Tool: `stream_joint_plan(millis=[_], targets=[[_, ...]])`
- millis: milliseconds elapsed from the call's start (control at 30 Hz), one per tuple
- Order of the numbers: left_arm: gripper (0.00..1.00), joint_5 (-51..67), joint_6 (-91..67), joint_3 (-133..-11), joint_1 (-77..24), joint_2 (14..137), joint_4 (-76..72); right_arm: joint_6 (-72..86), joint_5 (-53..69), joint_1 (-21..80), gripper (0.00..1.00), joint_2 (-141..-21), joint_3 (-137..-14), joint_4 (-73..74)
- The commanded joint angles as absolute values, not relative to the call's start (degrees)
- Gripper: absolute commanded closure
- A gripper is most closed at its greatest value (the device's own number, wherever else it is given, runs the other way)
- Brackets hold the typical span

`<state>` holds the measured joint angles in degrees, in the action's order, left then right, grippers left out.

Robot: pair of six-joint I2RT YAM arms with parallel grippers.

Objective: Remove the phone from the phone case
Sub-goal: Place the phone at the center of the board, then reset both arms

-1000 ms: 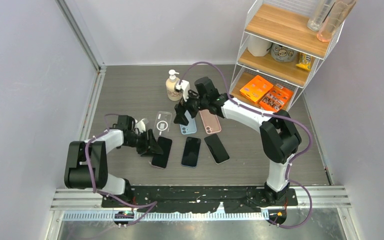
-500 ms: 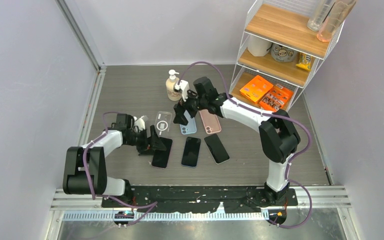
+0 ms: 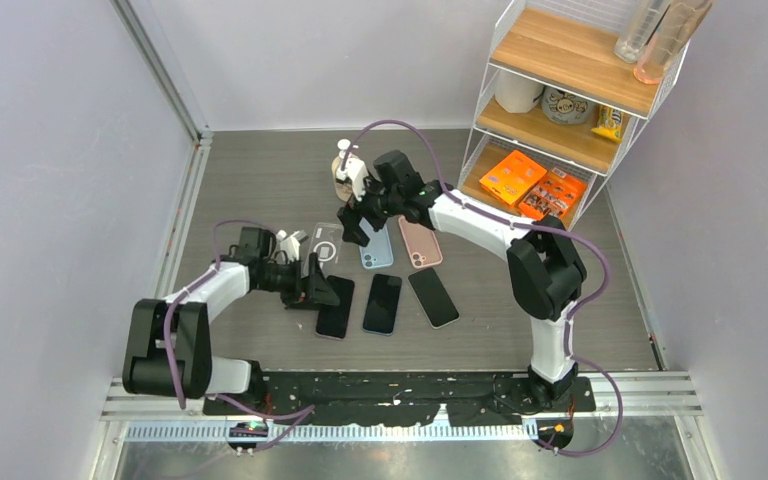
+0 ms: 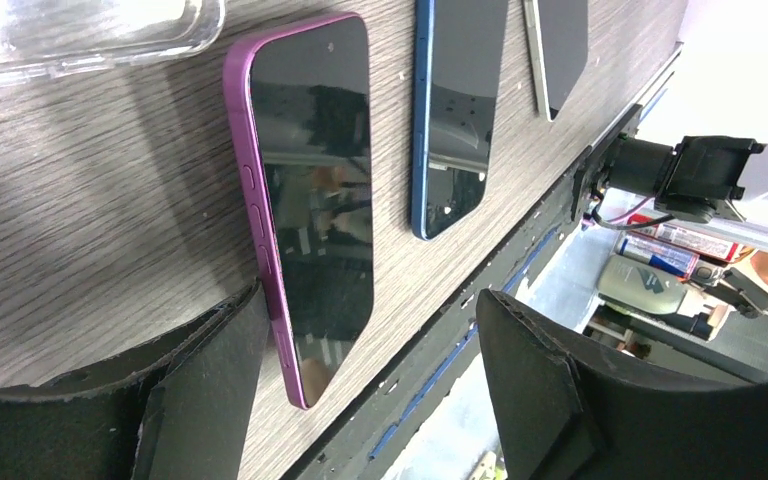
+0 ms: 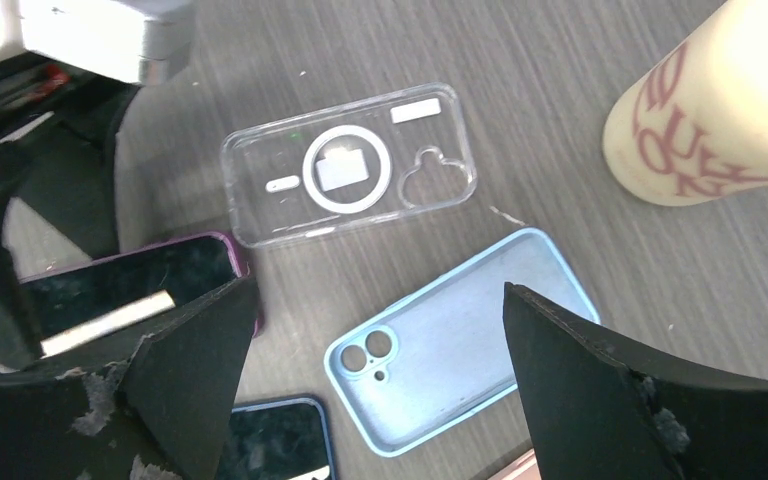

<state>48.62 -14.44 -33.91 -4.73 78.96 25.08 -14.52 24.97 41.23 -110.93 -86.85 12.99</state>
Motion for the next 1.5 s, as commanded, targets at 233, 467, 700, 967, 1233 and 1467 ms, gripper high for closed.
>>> stream_joint_plan(millis=[233, 467, 700, 967, 1233, 1467], targets=[[0.17, 52.3, -13.5, -33.0, -4.9, 72.3, 23.5, -18.3, 20.8, 42.6, 0.01, -115.7, -96.0, 16.5], [0.14, 53.0, -12.3, -34.2, -5.0, 73.3, 24.7, -18.6, 19.5, 43.1, 0.02, -116.5, -96.2, 16.8], [0.07, 49.7, -7.4, -38.2, -4.9, 70.4, 28.8, -18.7, 16.9, 43.7, 0.02, -115.0, -95.1, 16.3], [0.01, 39.9, -4.7, -43.4, -1.9, 65.2, 31.2, -19.9, 12.3, 43.6, 0.05, -102.9, -84.5, 12.1], [0.00, 34.2, -2.9, -50.0, 8.1, 64.1, 31.6, -20.3, 7.3, 40.9, 0.04, -84.8, -67.1, 6.7], [0.00, 33.2, -0.4, -48.8, 12.1, 61.0, 26.0, -17.2, 1.2, 36.4, 0.04, -66.5, -55.4, 8.1]])
